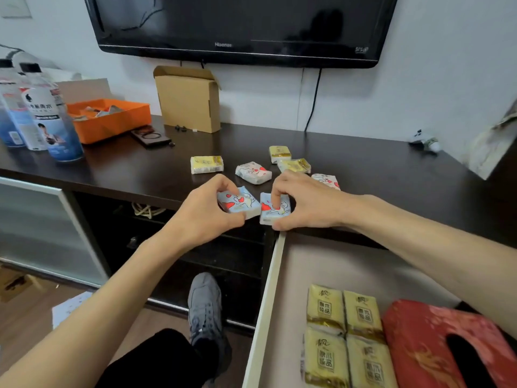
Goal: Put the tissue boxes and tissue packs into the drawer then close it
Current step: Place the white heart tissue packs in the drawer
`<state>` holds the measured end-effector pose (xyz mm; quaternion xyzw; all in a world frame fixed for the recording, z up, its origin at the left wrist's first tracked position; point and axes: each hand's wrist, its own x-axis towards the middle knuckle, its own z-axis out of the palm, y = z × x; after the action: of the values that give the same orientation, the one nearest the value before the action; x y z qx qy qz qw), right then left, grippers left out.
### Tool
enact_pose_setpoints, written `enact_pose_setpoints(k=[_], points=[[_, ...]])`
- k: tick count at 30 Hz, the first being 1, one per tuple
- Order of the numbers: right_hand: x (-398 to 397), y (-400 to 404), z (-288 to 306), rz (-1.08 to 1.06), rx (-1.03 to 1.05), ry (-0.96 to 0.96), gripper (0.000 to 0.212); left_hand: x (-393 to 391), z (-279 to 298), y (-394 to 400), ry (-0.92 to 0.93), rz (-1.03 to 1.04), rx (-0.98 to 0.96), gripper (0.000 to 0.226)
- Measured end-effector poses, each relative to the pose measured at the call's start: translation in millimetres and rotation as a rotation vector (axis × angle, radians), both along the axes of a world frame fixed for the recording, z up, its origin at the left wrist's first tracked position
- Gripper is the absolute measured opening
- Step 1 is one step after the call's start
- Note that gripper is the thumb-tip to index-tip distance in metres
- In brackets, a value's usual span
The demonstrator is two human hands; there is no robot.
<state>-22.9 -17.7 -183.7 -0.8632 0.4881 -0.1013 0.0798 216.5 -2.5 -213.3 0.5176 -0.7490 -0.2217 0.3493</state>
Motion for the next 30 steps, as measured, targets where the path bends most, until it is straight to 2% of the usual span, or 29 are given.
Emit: enact_pose_setpoints(k=[3,7,12,17,20,24,27,30], points=[[-4,3,-3,-0.044,0.053,-0.019,0.032,0,1,-1,-0.032,-0.026,0.001,0.042],[-18,27,0,-0.089,-0.024,-0.107,0.032,-5,-2,7,0.003,-0.088,0.019,0.045],[-64,96,-4,-0.196,0.055,-0.204,0.048,-26,-1,36,0.062,-0.351,0.121,0.044],[-105,150,-33,-0.308,0.148,-0.083,0.065,-74,-19,63,-0.127,-0.499,0.158,0.057],[-110,151,-47,-0.377,0.235,-0.047,0.080,-101,-35,69,-0.302,-0.568,0.103,0.059],[-103,145,-64,-0.369,0.299,0.042,0.101,-117,-52,64,-0.407,-0.618,0.118,0.060],[-101,143,-70,-0.363,0.285,0.098,0.098,-121,-56,61,-0.450,-0.639,0.104,0.062],[-101,141,-70,-0.362,0.317,0.124,0.080,-122,-60,60,-0.461,-0.640,0.102,0.064]])
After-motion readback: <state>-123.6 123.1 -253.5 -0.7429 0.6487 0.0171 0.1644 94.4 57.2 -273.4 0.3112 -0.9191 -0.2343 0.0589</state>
